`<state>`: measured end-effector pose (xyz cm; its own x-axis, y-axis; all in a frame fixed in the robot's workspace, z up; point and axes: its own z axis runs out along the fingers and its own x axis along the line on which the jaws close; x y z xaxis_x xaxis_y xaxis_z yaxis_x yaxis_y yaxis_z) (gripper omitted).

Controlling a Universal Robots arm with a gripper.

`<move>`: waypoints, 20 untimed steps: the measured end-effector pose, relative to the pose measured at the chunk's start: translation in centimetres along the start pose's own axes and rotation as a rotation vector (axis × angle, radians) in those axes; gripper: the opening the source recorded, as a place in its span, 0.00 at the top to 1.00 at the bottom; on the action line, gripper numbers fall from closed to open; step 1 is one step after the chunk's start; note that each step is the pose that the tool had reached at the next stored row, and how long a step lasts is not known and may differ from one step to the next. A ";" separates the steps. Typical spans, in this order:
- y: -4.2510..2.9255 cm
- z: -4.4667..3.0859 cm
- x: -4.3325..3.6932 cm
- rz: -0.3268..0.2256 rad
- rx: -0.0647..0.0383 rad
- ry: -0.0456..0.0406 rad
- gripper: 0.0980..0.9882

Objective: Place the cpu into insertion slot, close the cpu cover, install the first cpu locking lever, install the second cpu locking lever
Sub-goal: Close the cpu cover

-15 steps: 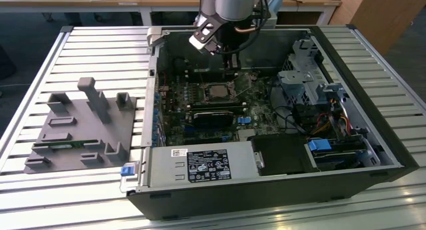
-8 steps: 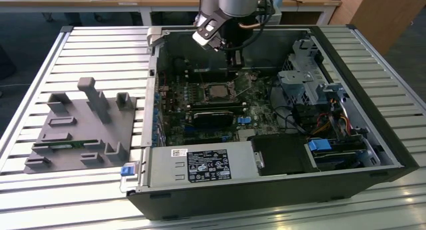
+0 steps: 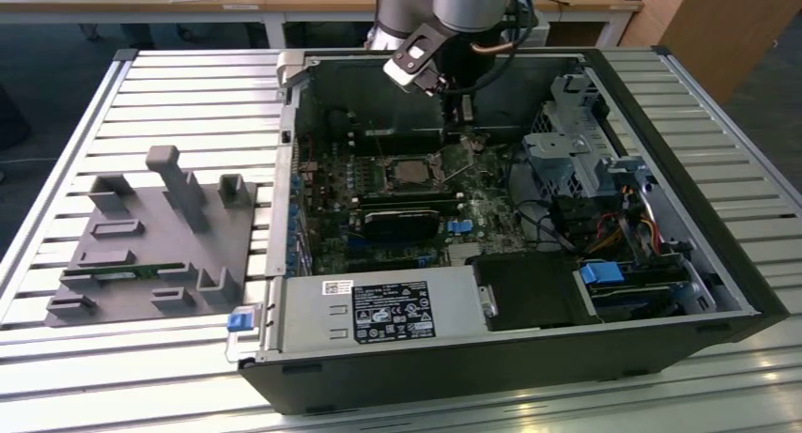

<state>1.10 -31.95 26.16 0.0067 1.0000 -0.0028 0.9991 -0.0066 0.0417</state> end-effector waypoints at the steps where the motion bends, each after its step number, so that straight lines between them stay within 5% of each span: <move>1: 0.15 0.03 0.01 0.000 0.000 -0.0001 0.99; 20: 2.72 0.70 0.24 0.000 0.003 -0.0008 0.99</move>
<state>3.85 -31.73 25.58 0.0067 1.0000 -0.0036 0.9992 -0.0066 0.0386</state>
